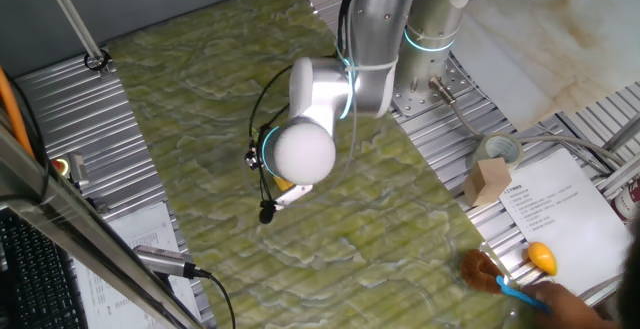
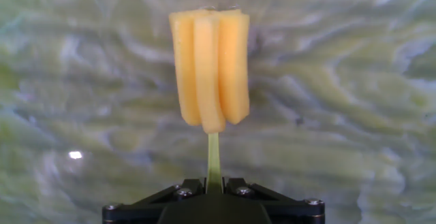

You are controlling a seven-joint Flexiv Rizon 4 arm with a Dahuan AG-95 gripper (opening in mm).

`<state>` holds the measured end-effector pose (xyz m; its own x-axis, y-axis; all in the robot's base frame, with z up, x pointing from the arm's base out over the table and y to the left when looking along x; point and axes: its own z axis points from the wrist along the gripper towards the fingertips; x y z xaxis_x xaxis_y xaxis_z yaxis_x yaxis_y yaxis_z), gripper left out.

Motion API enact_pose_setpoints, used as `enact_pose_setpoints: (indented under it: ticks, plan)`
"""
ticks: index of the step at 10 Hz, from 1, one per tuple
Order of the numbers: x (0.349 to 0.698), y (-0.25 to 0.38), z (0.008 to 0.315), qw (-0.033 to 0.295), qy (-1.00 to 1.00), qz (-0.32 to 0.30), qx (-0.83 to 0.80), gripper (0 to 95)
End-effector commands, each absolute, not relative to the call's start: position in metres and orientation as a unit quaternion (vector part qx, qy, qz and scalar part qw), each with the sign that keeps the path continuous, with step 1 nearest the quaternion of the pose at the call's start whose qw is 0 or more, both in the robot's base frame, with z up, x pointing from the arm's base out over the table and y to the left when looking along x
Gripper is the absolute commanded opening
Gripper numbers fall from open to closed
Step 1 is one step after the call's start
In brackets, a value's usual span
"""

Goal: Scrub the table with a brush

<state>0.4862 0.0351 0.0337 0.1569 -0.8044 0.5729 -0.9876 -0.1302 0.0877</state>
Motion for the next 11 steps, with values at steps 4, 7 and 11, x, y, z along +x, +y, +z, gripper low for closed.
enact_pose_setpoints:
  ticks: [4, 7, 11]
  plan:
    - [0.483, 0.032, 0.034, 0.221, -0.633, 0.192, 0.716, 0.0]
    - [0.479, 0.070, 0.031, 0.224, -0.653, 0.190, 0.698, 0.0]
    - [0.455, 0.131, 0.040, 0.233, -0.682, 0.189, 0.667, 0.0]
